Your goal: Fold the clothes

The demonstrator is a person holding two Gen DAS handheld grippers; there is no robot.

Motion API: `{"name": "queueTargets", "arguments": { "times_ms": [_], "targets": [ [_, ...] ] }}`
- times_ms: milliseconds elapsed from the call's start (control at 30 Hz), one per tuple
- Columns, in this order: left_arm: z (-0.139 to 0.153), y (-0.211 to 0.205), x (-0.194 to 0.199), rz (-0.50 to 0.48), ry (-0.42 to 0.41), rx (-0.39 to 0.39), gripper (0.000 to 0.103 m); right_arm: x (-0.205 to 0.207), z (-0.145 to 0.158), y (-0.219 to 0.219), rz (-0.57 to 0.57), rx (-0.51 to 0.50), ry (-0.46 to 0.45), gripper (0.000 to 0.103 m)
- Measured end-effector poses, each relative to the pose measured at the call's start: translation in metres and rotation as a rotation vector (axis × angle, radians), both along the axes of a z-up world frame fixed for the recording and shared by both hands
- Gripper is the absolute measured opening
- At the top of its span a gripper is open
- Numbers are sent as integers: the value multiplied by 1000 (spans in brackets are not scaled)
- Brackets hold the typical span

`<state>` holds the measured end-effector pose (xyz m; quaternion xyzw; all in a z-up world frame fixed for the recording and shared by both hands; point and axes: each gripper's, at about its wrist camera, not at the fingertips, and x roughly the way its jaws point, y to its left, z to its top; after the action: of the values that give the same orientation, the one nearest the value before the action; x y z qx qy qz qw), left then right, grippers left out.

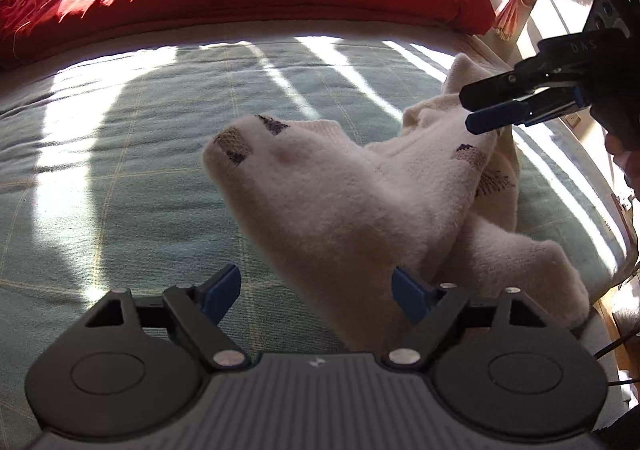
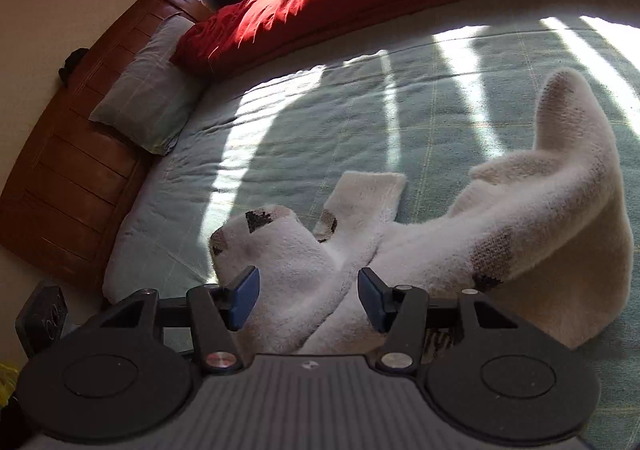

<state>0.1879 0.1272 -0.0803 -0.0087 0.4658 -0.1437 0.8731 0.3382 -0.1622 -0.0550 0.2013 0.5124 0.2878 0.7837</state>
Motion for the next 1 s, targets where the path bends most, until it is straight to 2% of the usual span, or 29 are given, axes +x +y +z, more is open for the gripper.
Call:
{"name": "queueTargets", "arguments": {
  "times_ms": [67, 233, 400, 633, 700, 767, 833, 1000],
  "targets": [
    [-4, -1, -7, -11, 11, -14, 86, 8, -17, 21, 14, -1, 51, 60],
    [-13, 13, -20, 26, 31, -71, 86, 23, -59, 48, -12, -90, 135, 60],
    [-13, 24, -25, 53, 11, -70, 87, 30, -71, 55, -29, -105, 175, 60],
    [-3, 24, -37, 24, -36, -93, 87, 38, -84, 70, -32, -155, 196, 59],
    [-3, 23, -40, 17, -39, -89, 87, 35, -81, 76, -18, -198, 168, 52],
    [-2, 23, -42, 12, -41, -89, 88, 31, -77, 81, -2, -202, 150, 27],
    [-1, 23, -46, 2, -49, -83, 88, 26, -72, 85, 14, -196, 134, 22],
    [5, 23, -57, -30, -66, -69, 88, 12, -50, 106, 73, -103, 107, 22]
  ]
}}
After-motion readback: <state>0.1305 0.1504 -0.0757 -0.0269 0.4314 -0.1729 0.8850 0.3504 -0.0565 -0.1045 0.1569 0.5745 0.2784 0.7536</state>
